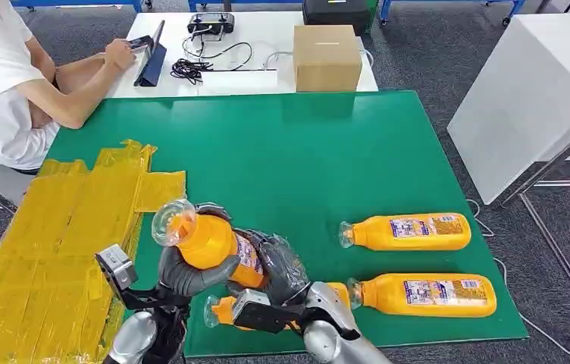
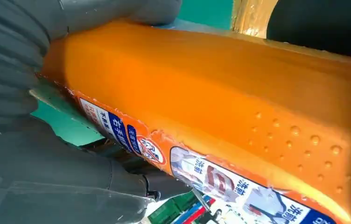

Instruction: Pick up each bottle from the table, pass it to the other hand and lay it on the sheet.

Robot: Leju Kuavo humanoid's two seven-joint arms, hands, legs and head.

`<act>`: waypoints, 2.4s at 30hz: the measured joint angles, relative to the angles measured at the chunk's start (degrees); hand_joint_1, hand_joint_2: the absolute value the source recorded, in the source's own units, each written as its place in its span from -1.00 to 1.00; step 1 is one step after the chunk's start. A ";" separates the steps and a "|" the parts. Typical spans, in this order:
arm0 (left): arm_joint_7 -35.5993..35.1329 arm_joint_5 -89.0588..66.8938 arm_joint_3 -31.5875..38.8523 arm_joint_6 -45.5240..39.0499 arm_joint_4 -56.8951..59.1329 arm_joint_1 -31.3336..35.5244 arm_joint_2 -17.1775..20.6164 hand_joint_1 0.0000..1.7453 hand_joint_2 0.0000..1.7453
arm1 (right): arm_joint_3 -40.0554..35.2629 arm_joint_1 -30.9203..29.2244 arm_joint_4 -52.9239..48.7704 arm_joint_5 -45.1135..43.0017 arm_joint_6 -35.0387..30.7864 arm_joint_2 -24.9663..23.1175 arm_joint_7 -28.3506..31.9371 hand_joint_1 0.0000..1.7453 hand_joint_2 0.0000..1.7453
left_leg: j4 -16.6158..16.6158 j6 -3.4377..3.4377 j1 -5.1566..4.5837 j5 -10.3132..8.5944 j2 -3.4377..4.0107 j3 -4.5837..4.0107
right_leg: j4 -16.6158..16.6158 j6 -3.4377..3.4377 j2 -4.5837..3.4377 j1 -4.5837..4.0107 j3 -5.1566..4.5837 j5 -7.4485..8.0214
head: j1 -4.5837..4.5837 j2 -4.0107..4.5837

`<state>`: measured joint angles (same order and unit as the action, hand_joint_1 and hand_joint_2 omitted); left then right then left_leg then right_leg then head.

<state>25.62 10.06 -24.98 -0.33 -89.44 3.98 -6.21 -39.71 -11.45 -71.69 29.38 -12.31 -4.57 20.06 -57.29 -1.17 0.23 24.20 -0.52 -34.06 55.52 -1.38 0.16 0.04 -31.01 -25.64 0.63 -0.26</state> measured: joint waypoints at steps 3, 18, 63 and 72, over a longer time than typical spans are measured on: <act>0.26 -0.57 -0.13 -0.83 -0.33 -0.03 -0.07 1.00 1.00 | 0.26 0.49 -0.92 0.00 -0.72 0.20 0.24 -1.00 1.00 | 0.00 0.00 0.00 0.00 0.00 0.00 | 0.00 0.00 0.00 0.00 0.00 0.00 | -0.02 0.00; 4.02 -13.43 4.07 -13.80 -4.92 1.10 2.45 1.00 1.00 | 9.18 9.61 -22.10 -13.47 1.97 4.50 5.12 -1.00 1.00 | 0.00 0.00 0.00 0.01 -0.02 -0.04 | 0.00 0.00 0.01 0.00 -0.02 0.00 | -0.02 0.00; -22.95 -78.73 8.59 -16.15 49.66 28.06 13.05 -0.52 1.00 | 20.50 13.31 -31.17 -21.64 10.29 7.04 4.07 -1.00 1.00 | 0.00 0.01 0.00 -0.02 0.02 -0.03 | 0.02 0.01 -0.04 0.00 -0.02 0.01 | 0.00 0.00; -20.55 -74.86 9.73 -14.62 51.78 28.71 12.41 -1.00 1.00 | 20.52 12.35 -30.32 -21.40 10.36 6.49 3.76 -1.00 1.00 | 0.00 0.01 0.00 -0.02 -0.01 -0.01 | 0.02 0.01 -0.03 0.00 0.03 0.01 | 0.00 0.00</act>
<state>5.07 -64.80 -15.26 -14.95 -37.66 32.69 6.21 -19.19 0.89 -102.01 7.98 -1.95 1.92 23.82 -57.29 -1.16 0.23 24.18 -0.53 -34.07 55.54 -1.38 0.13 0.04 -30.98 -25.63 0.63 -0.26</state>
